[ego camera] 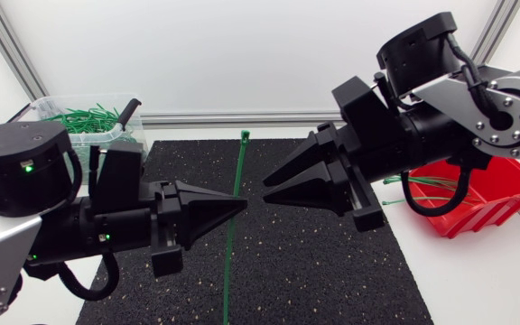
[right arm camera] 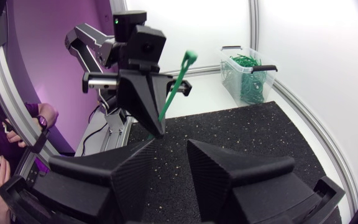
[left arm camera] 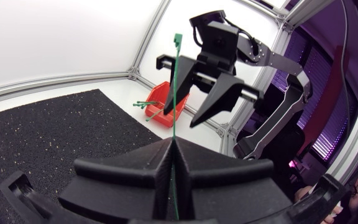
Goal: Take a green cable tie from the red box, thread the tail through the head to close it, then place it in the transparent bin on the left.
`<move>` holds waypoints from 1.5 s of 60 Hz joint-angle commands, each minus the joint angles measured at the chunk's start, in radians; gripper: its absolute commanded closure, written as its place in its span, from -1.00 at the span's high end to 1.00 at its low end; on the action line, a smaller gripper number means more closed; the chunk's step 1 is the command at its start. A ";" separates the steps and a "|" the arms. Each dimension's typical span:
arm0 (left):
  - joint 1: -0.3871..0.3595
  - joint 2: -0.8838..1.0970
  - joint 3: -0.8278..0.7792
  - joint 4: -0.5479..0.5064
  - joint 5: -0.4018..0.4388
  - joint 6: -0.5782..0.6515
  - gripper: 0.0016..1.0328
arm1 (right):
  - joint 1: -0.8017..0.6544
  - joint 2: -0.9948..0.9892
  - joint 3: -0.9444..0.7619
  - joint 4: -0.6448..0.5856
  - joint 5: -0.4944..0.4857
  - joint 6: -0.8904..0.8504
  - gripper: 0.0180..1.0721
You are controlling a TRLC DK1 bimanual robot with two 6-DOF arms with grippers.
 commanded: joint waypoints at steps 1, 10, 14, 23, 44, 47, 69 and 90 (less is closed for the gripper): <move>0.021 -0.010 0.044 -0.001 0.032 -0.054 -0.93 | 0.026 0.038 -0.050 0.011 -0.002 -0.036 -0.18; 0.028 -0.004 0.061 0.004 0.044 -0.081 -0.93 | 0.055 0.052 -0.062 0.016 -0.002 -0.040 -0.14; 0.021 0.001 0.067 0.005 0.044 -0.089 -0.93 | 0.064 0.049 -0.064 0.016 -0.002 -0.037 -0.14; 0.006 0.016 0.077 0.010 0.044 -0.110 -0.93 | 0.084 0.046 -0.067 0.046 -0.002 -0.025 -0.14; -0.042 0.067 0.123 0.048 0.044 -0.150 -0.93 | 0.111 0.056 -0.077 0.112 -0.002 0.012 -0.14; -0.046 0.076 0.127 0.051 0.044 -0.150 -0.93 | 0.111 0.063 -0.077 0.114 -0.004 0.013 -0.14; -0.014 0.081 0.118 0.074 0.043 -0.155 -0.93 | 0.063 0.035 -0.083 0.106 -0.011 0.012 -0.14; 0.006 0.100 0.109 0.105 0.035 -0.140 -0.93 | 0.006 0.026 -0.083 0.071 -0.082 0.010 -0.14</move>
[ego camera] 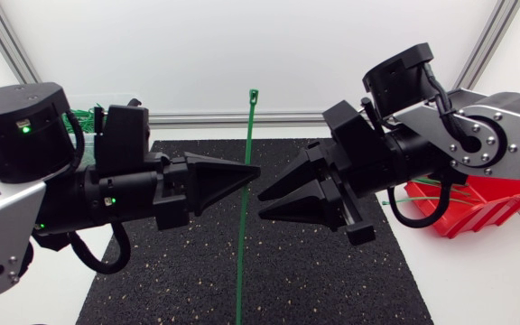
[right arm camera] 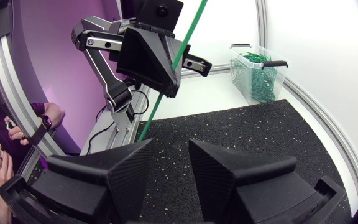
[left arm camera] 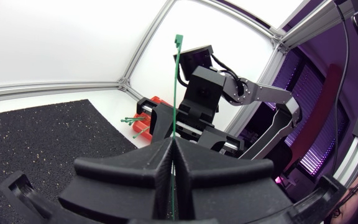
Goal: Take a green cable tie from the red box, thread the tail through the head to close it, then place it in the transparent bin on the left.
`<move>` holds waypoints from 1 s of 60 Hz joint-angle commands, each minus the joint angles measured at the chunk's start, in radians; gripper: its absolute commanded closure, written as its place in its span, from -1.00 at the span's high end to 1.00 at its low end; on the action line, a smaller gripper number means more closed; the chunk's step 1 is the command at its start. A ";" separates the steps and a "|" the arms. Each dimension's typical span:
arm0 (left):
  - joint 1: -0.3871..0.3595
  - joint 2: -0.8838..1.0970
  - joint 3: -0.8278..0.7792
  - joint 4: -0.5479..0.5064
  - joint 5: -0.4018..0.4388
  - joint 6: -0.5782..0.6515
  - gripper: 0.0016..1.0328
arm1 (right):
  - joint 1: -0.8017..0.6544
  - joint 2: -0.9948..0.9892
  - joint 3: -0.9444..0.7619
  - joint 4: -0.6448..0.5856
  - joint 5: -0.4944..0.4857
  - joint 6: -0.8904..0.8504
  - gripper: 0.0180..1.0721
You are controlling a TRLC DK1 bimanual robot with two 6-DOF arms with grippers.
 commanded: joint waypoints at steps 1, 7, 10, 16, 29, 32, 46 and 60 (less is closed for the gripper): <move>0.001 0.020 0.011 0.019 0.000 -0.003 -0.93 | 0.010 -0.009 -0.018 -0.013 -0.018 0.010 -0.14; -0.004 0.039 0.011 0.027 -0.006 0.000 -0.93 | 0.035 -0.007 -0.015 -0.025 -0.018 0.011 -0.14; -0.010 0.043 0.010 0.027 -0.006 0.004 -0.93 | 0.045 -0.006 -0.014 -0.027 -0.018 0.013 -0.14; -0.025 0.045 0.005 0.028 -0.018 0.007 -0.93 | 0.061 0.002 -0.009 -0.025 -0.018 0.019 -0.14; -0.033 0.048 0.001 0.030 -0.021 0.010 -0.93 | 0.079 0.029 0.002 -0.016 -0.016 0.034 -0.14; -0.033 0.050 0.001 0.031 -0.021 0.010 -0.93 | 0.081 0.034 0.003 -0.016 -0.016 0.034 -0.15; -0.036 0.054 -0.006 0.036 -0.024 0.010 -0.93 | 0.088 0.040 0.009 -0.015 -0.013 0.042 -0.84; -0.037 0.053 -0.016 0.036 -0.026 0.014 -0.93 | 0.088 0.039 0.008 -0.025 -0.006 0.041 -0.89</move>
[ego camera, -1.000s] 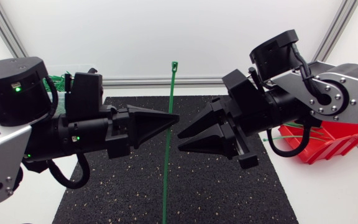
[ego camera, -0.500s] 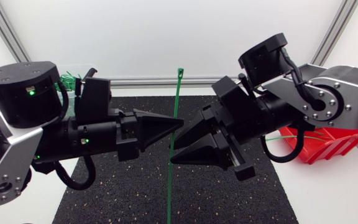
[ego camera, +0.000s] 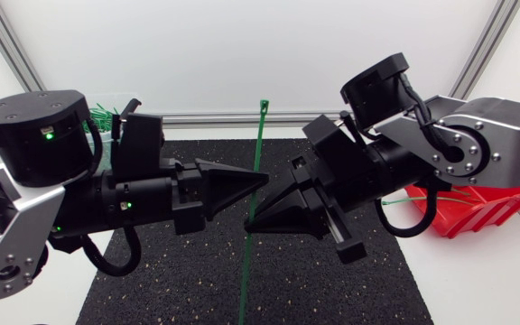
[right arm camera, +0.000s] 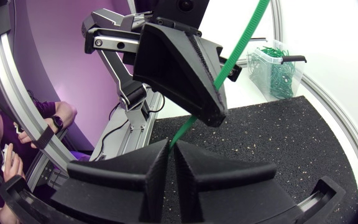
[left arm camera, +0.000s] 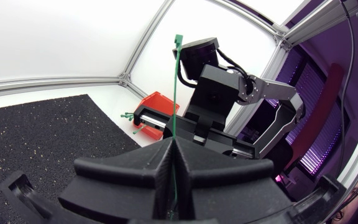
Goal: Take a green cable tie from the red box, thread the tail through the head to close it, then place it in the transparent bin on the left.
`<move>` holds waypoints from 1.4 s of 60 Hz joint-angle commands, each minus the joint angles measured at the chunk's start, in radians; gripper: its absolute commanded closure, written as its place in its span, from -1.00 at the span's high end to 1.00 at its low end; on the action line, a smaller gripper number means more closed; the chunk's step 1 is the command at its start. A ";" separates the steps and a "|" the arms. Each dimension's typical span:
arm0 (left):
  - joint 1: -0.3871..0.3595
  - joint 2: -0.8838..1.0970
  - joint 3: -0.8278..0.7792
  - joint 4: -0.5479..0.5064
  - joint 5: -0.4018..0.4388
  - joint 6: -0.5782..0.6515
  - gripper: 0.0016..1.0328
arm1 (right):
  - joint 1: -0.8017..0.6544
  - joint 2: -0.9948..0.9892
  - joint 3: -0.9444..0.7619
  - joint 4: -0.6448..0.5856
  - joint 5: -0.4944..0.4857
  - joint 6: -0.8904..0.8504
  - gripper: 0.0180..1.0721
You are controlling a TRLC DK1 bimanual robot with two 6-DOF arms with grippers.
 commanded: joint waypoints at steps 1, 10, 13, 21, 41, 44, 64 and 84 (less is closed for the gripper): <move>-0.008 0.009 -0.018 0.018 0.000 0.009 -0.93 | 0.007 0.013 0.006 -0.015 0.007 0.014 -0.89; -0.003 -0.001 -0.019 0.003 0.000 0.012 -0.76 | 0.005 0.006 -0.008 -0.026 0.013 0.006 -0.89; 0.003 -0.001 -0.018 -0.010 0.000 0.022 -0.45 | 0.005 0.000 -0.009 -0.034 0.016 0.005 -0.89; 0.020 -0.007 -0.010 -0.022 0.001 0.026 -0.39 | 0.019 -0.003 -0.009 -0.060 0.033 -0.009 -0.89; 0.080 -0.040 0.030 -0.051 0.035 0.023 -0.39 | 0.045 0.023 -0.020 -0.072 0.076 -0.023 -0.89; 0.094 -0.043 0.040 -0.057 0.037 0.022 -0.39 | 0.048 0.030 -0.020 -0.072 0.080 -0.024 -0.89; 0.150 -0.027 0.094 -0.063 0.078 -0.004 -0.40 | 0.071 0.063 -0.019 -0.067 0.106 -0.034 -0.89; 0.141 0.004 0.080 -0.076 0.095 -0.003 -0.42 | 0.062 0.072 -0.014 -0.058 0.112 -0.034 -0.89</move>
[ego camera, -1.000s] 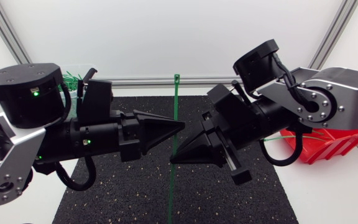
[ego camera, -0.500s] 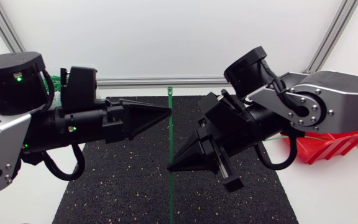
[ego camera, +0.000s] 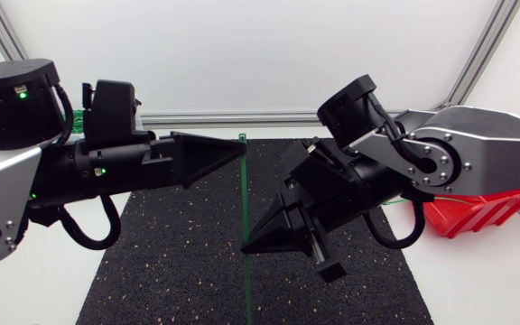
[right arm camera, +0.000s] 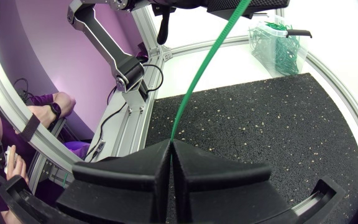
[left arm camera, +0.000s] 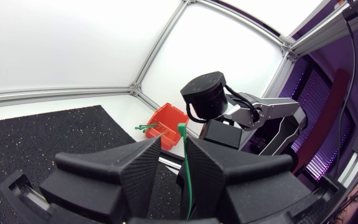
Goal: Take a green cable tie from the red box, thread the tail through the head to close it, then place it in the transparent bin on the left.
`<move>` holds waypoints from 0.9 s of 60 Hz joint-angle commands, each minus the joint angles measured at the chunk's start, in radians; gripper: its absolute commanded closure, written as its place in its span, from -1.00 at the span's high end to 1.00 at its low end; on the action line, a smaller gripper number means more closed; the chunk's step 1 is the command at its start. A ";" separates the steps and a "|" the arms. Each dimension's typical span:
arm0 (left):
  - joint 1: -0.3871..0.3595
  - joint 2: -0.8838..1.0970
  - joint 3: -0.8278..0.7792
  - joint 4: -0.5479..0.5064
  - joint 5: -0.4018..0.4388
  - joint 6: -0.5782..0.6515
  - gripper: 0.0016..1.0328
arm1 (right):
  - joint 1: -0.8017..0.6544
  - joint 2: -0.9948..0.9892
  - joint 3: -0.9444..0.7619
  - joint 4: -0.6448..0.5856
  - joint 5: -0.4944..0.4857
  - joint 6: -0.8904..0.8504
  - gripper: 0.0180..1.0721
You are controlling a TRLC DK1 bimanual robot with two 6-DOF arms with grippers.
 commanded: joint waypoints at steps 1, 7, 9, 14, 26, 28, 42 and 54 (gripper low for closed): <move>-0.007 0.015 0.011 0.000 0.013 -0.021 -0.42 | -0.001 0.022 -0.013 0.004 0.007 -0.021 -0.89; -0.011 0.015 0.008 -0.005 0.013 -0.021 -0.42 | 0.000 0.026 -0.013 0.006 0.010 -0.021 -0.89; -0.011 0.015 0.008 -0.008 0.013 -0.021 -0.42 | 0.000 0.028 -0.011 0.006 0.010 -0.021 -0.89; -0.013 0.018 0.011 -0.013 0.013 -0.022 -0.56 | 0.000 0.031 -0.011 0.007 0.015 -0.021 -0.89; -0.024 0.026 0.013 -0.030 0.013 -0.021 -0.71 | -0.001 0.032 -0.011 0.007 0.018 -0.021 -0.89; -0.024 0.026 0.014 -0.033 0.013 -0.021 -0.73 | -0.003 0.031 -0.011 0.007 0.018 -0.021 -0.89; -0.024 0.024 0.016 -0.039 0.011 -0.021 -0.78 | -0.003 0.028 -0.013 0.009 0.021 -0.020 -0.89; -0.019 0.016 0.016 -0.051 0.010 -0.021 -0.79 | -0.005 0.025 -0.016 0.015 0.030 -0.020 -0.89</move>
